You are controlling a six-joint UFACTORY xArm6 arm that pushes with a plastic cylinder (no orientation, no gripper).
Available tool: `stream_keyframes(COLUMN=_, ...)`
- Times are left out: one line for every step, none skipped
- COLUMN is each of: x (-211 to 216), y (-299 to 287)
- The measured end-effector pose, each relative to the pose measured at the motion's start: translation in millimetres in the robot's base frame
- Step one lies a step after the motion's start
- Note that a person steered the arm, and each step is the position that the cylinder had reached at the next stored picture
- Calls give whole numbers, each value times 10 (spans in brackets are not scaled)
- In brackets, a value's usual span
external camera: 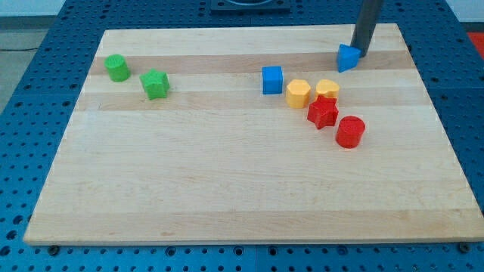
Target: Move the blue triangle towards the yellow heart
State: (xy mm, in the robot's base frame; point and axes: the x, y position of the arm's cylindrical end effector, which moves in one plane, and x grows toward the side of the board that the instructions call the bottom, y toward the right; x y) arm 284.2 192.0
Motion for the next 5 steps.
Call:
stream_keyframes(x=73, y=-36)
stream_keyframes(x=-151, y=-37)
stream_keyframes(x=-276, y=-127)
stream_keyframes(x=-171, y=-172)
stream_keyframes(x=-90, y=-185)
